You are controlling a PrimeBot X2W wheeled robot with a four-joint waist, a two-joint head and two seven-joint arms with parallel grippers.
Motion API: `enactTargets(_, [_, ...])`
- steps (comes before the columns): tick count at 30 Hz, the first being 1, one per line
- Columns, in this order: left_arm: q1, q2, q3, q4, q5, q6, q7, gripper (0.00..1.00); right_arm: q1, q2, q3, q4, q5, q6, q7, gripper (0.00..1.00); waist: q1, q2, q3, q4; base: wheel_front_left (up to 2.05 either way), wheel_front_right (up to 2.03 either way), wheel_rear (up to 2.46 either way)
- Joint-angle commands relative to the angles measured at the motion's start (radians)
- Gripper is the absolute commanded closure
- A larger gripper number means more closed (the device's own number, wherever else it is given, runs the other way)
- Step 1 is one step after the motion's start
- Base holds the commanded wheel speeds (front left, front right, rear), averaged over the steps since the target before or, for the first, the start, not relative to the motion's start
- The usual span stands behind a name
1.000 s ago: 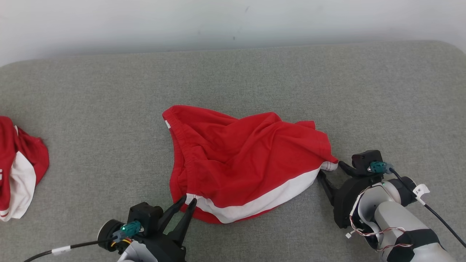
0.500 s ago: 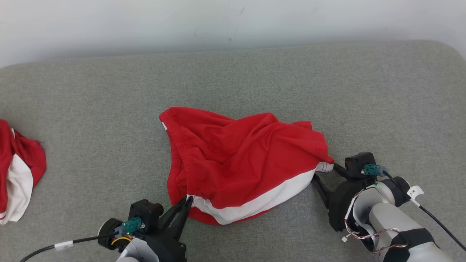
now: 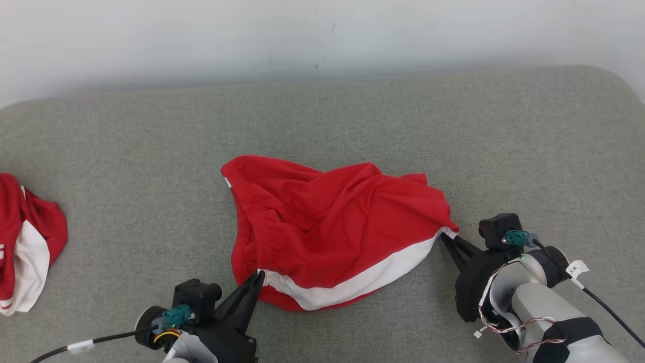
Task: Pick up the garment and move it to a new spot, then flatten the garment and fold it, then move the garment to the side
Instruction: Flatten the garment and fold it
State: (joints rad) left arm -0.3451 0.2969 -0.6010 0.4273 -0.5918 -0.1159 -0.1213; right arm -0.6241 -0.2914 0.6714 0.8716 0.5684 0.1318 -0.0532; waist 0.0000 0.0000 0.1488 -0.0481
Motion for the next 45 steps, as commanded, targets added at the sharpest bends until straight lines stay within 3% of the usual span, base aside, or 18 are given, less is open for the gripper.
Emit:
enactTargets(1, [0.007, -0.003, 0.005, -0.006, -0.006, -0.006, -0.014, 1.00, 0.010, -0.009, 0.002, -0.008, 0.008, -0.002, -0.009, 1.00, 0.0000, 0.0000, -0.013, -0.003, 0.00, 0.00, 0.00])
enactTargets(8, [0.017, -0.008, 0.032, -0.042, -0.064, -0.008, -0.061, 1.00, 0.038, -0.033, 0.001, -0.080, 0.070, -0.002, -0.016, 1.00, 0.0000, 0.0000, -0.061, -0.012, 0.00, 0.00, 0.00])
enactTargets(13, [0.012, 0.000, 0.066, -0.096, -0.151, -0.014, -0.071, 1.00, 0.061, -0.046, -0.035, -0.207, 0.203, -0.002, 0.005, 1.00, 0.0000, 0.0000, -0.100, -0.023, 0.00, 0.00, 0.00])
enactTargets(22, [-0.080, 0.116, 0.128, -0.257, -0.320, -0.015, -0.030, 1.00, 0.048, -0.150, -0.092, -0.424, 0.303, -0.002, 0.087, 1.00, 0.0000, 0.0000, -0.157, -0.044, 0.00, 0.00, 0.00])
enactTargets(26, [-0.139, 0.152, 0.137, -0.315, -0.368, -0.015, -0.007, 1.00, 0.036, -0.171, -0.144, -0.497, 0.310, -0.002, 0.106, 1.00, 0.0000, 0.0000, -0.168, -0.052, 0.00, 0.00, 0.00])
enactTargets(33, [-0.256, 0.160, 0.127, -0.366, -0.451, -0.015, 0.039, 1.00, -0.001, -0.194, -0.242, -0.621, 0.304, -0.002, 0.165, 1.00, 0.0000, 0.0000, -0.169, -0.074, 0.00, 0.00, 0.00])
enactTargets(39, [-0.341, 0.154, 0.162, -0.353, -0.506, -0.014, 0.052, 1.00, -0.073, -0.201, -0.296, -0.692, 0.252, -0.002, 0.244, 1.00, 0.0000, 0.0000, -0.151, -0.097, 0.00, 0.00, 0.00])
enactTargets(45, [-0.431, 0.132, 0.209, -0.311, -0.539, 0.008, 0.043, 1.00, -0.190, -0.166, -0.390, -0.720, 0.170, -0.002, 0.293, 1.00, 0.0000, 0.0000, -0.120, -0.116, 0.00, 0.00, 0.00])
